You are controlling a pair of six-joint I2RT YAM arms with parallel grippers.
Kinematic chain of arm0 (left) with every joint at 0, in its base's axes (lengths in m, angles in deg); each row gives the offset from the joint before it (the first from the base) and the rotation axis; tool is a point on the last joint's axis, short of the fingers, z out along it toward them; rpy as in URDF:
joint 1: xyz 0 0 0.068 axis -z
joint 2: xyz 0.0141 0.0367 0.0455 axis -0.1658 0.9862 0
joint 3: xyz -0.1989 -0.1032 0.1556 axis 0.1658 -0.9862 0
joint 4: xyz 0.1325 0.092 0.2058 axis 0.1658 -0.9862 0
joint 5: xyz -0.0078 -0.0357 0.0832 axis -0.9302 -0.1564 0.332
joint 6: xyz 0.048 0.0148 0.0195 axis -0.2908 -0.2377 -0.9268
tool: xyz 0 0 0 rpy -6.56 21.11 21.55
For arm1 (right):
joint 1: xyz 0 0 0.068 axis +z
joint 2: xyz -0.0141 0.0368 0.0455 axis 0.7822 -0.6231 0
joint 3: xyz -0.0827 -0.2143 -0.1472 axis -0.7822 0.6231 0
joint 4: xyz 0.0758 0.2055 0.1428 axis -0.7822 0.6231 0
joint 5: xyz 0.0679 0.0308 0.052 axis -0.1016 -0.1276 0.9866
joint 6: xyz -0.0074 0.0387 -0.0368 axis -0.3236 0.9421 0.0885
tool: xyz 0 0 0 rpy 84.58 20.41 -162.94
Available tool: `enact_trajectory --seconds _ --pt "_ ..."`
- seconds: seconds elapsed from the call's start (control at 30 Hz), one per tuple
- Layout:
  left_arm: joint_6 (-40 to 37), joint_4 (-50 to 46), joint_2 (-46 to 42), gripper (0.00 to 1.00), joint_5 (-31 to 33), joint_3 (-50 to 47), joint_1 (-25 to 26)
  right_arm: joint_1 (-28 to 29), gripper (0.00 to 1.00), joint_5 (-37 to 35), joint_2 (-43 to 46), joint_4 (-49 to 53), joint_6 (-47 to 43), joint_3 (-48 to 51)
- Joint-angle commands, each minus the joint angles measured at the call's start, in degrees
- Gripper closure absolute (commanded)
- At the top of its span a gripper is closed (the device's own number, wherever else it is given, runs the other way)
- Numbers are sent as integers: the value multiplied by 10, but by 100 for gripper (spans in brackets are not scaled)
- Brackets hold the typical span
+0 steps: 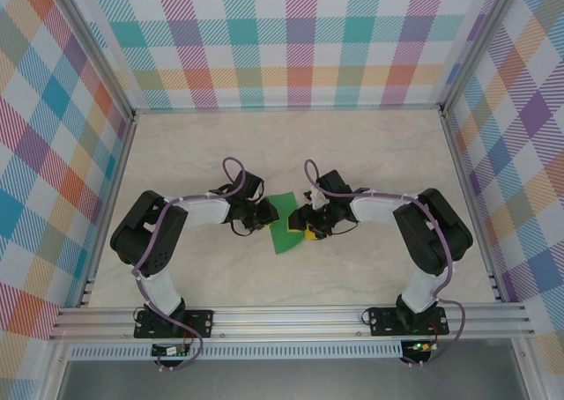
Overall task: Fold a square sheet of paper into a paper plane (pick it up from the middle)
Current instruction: Third fold the triangle at the center of the table.
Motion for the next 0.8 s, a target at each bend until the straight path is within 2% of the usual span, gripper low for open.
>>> enact_trajectory --seconds 0.0,0.13,0.3,0.6,0.77 --pt "-3 -46 16 82 35 -12 4 -4 44 -21 1 -19 -17 -12" --pt "-3 -45 17 82 34 -12 4 -6 45 -14 -1 -24 -17 -13" --pt "-3 -44 13 82 35 -14 4 -6 54 16 3 -5 2 -2" --pt "-3 -40 12 82 35 -16 4 -6 73 -15 45 63 43 20" --pt "-5 -40 10 83 34 -16 4 -6 80 -32 61 91 57 21"
